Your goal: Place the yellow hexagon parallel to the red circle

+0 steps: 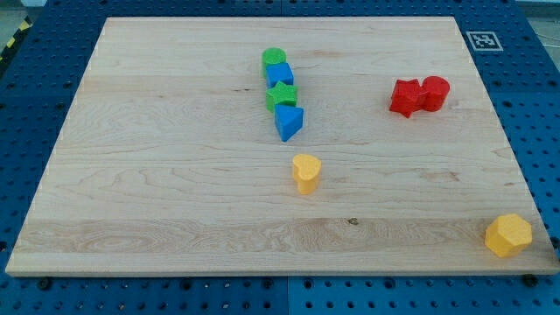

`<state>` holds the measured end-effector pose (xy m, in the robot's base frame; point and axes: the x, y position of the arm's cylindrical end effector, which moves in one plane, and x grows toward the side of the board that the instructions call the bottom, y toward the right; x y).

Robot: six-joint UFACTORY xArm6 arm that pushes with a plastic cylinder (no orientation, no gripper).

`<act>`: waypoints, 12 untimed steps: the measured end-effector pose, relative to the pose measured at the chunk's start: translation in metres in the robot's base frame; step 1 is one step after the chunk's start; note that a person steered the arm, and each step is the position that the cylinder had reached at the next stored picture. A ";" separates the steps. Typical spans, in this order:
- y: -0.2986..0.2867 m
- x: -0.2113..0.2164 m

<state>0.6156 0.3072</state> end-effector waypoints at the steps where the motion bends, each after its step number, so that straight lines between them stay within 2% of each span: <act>1: -0.020 0.001; 2: -0.023 0.001; 4: -0.068 0.000; 6: -0.102 -0.019; 9: -0.102 -0.021; 12: -0.122 -0.041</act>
